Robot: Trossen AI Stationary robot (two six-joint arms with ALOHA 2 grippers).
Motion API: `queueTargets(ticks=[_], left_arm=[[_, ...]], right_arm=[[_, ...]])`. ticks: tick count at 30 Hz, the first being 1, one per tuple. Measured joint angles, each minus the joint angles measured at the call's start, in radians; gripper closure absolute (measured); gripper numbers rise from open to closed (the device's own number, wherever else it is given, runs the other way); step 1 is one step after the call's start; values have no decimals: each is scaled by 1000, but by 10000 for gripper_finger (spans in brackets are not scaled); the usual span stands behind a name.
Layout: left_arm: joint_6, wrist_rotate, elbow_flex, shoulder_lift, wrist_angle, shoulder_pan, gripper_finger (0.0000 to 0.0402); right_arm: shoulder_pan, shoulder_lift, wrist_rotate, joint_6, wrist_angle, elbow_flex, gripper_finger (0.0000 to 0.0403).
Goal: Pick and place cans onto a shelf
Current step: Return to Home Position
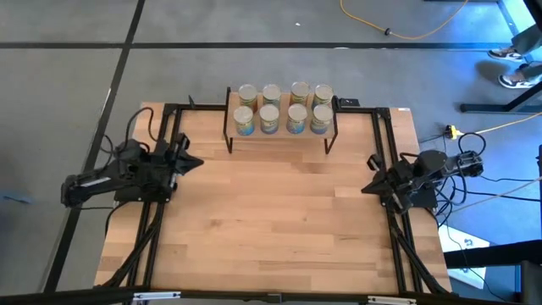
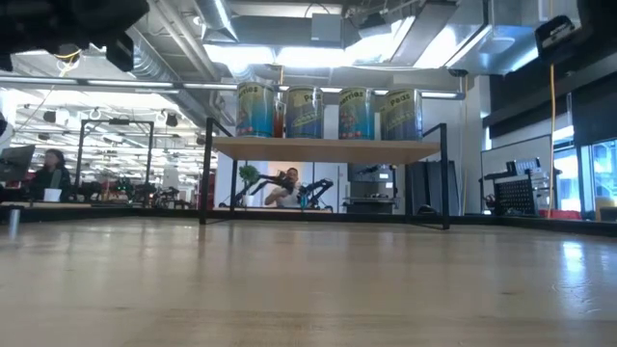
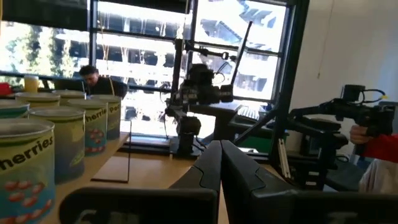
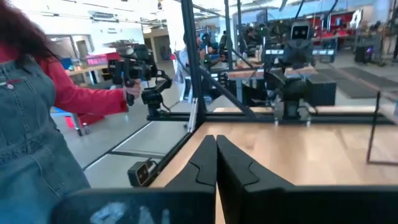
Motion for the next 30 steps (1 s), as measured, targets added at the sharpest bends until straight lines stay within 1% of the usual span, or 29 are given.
queueTargets(ticks=[3,5,9,15,19,20,23,30], left_arm=[[-11,0,-42,0,64,0,401],[-19,0,-69,0,80,0,401],[-26,-3,-106,0,115,0,401],[-17,-5,-139,0,115,0,401],[8,-35,-182,0,115,0,401],[8,-43,-187,0,92,0,401],[28,-48,-187,3,53,0,402],[92,-37,-187,3,52,0,401]], right_arm=[[0,-8,-4,36,14,-29,402],[0,-7,-24,43,38,-48,402],[0,-8,-26,39,68,-80,402],[0,-8,-28,39,124,-127,402],[0,-8,-26,38,152,-161,402],[0,-8,-26,38,155,-170,401],[0,-8,-20,39,172,-207,401],[0,5,-17,14,260,-288,401]])
